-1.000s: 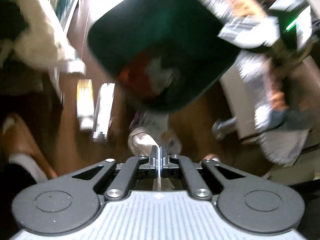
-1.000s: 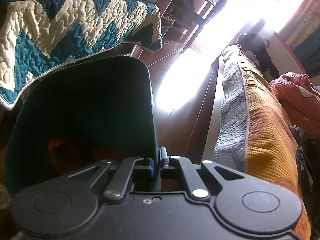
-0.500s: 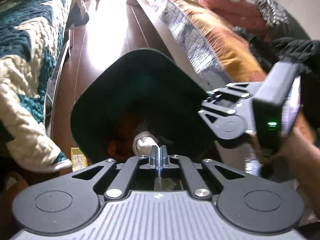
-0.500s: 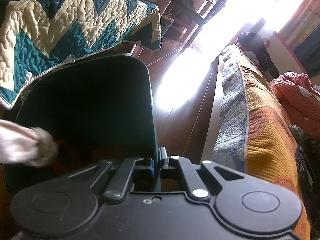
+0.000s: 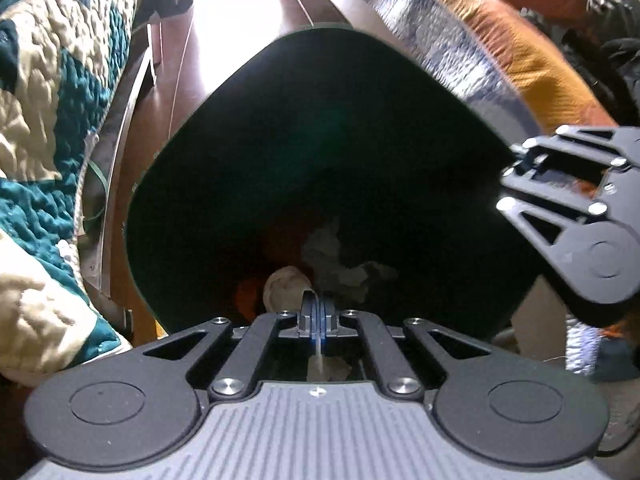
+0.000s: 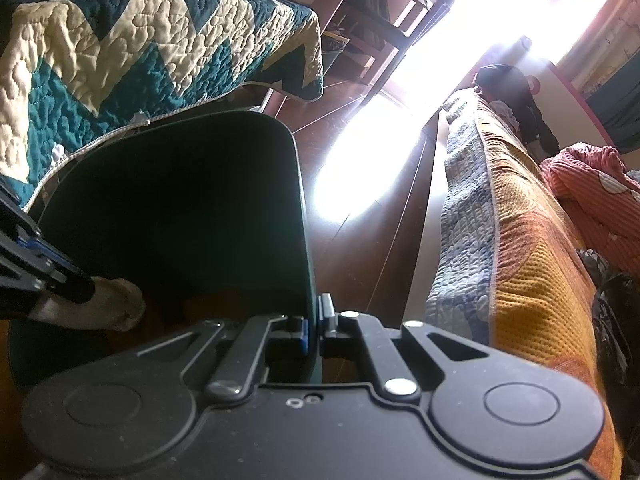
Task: Collect trash
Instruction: 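Lift the white tissue with the left gripper and carry it over the bin, then open the left gripper to drop the white tissue into the bin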
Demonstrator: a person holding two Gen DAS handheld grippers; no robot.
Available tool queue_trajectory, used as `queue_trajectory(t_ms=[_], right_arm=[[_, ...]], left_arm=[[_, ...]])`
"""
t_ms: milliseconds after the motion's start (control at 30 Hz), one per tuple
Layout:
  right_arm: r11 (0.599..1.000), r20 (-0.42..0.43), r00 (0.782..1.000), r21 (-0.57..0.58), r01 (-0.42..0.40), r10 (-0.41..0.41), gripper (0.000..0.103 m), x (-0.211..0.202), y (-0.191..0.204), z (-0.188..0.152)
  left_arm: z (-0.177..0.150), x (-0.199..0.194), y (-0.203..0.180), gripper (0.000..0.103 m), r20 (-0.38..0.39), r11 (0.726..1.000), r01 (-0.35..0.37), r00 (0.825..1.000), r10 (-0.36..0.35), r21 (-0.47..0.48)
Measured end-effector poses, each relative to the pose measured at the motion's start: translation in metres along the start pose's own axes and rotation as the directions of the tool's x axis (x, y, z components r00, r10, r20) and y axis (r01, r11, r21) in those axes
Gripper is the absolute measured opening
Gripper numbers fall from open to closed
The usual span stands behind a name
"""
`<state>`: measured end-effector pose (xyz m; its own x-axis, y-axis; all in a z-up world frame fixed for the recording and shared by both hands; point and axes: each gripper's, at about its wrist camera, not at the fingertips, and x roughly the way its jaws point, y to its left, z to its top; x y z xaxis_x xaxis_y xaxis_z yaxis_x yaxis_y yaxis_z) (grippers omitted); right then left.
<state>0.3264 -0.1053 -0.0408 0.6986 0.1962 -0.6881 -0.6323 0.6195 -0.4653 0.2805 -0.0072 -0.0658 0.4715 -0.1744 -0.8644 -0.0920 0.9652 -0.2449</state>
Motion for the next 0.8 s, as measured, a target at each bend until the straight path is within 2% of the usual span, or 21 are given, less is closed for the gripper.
queue_trajectory(t_ms=[233,567,633,700,733,800], right_arm=[[1.000,-0.002,1.000,0.002,-0.001,0.001,0.004,0.000,0.000,0.000],[1.000,-0.006,1.000,0.006,-0.003,0.003,0.004,0.002,-0.002,0.001],[1.000,-0.006,1.000,0.006,-0.003,0.003,0.004,0.003,-0.003,0.001],[1.000,-0.006,1.000,0.005,-0.003,0.003,0.004,0.002,-0.003,0.001],[1.000,-0.006,1.000,0.005,-0.004,0.004,0.004,0.002,-0.003,0.002],[1.000,-0.006,1.000,0.004,-0.003,0.003,0.004,0.002,-0.003,0.002]], left_arm=[[0.000,0.018,0.003,0.002,-0.024,1.000,-0.023,0.999,0.023,-0.020],[0.003,0.022,-0.003,0.013,-0.021,1.000,0.002,1.000,-0.002,-0.005],[0.002,0.021,-0.002,0.019,-0.020,1.000,0.007,1.000,-0.007,-0.006],[0.002,0.018,-0.002,0.032,-0.012,1.000,0.012,1.000,-0.012,-0.007],[0.001,0.015,-0.002,0.035,-0.003,1.000,0.012,1.000,-0.012,-0.006],[0.000,0.010,-0.003,0.058,0.017,1.000,0.005,1.000,-0.005,-0.001]])
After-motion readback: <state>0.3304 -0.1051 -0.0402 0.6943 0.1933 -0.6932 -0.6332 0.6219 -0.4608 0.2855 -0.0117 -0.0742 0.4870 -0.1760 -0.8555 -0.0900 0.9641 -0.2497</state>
